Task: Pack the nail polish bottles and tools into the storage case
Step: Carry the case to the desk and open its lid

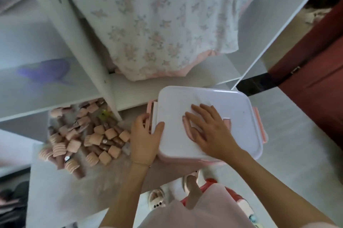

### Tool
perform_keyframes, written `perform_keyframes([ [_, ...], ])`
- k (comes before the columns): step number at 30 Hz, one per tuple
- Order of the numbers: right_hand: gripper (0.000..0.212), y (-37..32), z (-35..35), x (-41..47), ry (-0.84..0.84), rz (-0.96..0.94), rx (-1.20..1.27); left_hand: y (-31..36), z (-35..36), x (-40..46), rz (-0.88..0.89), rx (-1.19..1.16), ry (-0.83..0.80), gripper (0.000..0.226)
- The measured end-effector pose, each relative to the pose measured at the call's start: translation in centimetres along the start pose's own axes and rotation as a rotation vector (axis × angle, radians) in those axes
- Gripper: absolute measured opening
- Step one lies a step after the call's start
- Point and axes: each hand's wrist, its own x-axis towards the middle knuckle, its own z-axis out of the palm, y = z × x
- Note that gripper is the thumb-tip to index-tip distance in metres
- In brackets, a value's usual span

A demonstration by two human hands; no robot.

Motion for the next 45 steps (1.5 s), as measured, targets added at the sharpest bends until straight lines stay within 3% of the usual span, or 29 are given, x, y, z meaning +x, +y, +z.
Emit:
perform_keyframes([
  [4, 0.037, 2.3, -1.5, -0.2, -0.033, -0.110, 0.062, 0.0, 1.0, -2.8, -0.022, -0.076, 0.026, 0.060],
  [9, 0.022, 2.1, -2.3, 1.0, 0.154, -0.020, 0.137, -1.2, 1.3, -5.2, 0.071, -0.091, -0.002, 0.030],
  [13, 0.039, -1.7, -0.8, 3.0, 0.092, -0.032, 0.173, -2.0, 0.7, -5.6, 0.055, -0.244, -0.021, 0.029],
  [17, 0.057, -3.8, 0.7, 4.8, -0.013, -0.094, 0.041, -3.1, 0.5, -5.6, -0.064, -0.403, 0.033, 0.030],
  [21, 0.046, -3.3, 1.7, 5.3, 0.030, -0.132, 0.032, -4.1, 1.8, -6.4, -0.218, -0.554, 0.145, 0.040],
  [25, 0.033, -3.5, 2.5, 5.4, 0.054, -0.156, 0.097, -5.4, 3.6, -6.6, -0.337, -0.716, 0.039, 0.022],
  [31, 0.032, -2.8, 2.5, 4.9, -0.002, -0.170, 0.107, -6.0, 5.2, -4.3, -0.385, -0.969, -0.164, 0.021],
  [36, 0.038, -3.0, 2.0, 4.6, -0.012, -0.161, 0.096, -5.9, 5.7, -2.8, -0.361, -0.878, -0.255, 0.022],
  [42, 0.033, -3.7, 2.0, 4.5, -0.019, -0.120, 0.080, -6.2, 5.6, -2.5, -0.221, -0.659, -0.150, 0.022],
  [45, 0.033, -3.8, 2.0, 4.4, -0.028, -0.099, 0.076, -7.0, 5.0, -2.5, -0.248, -0.692, -0.163, 0.019],
])
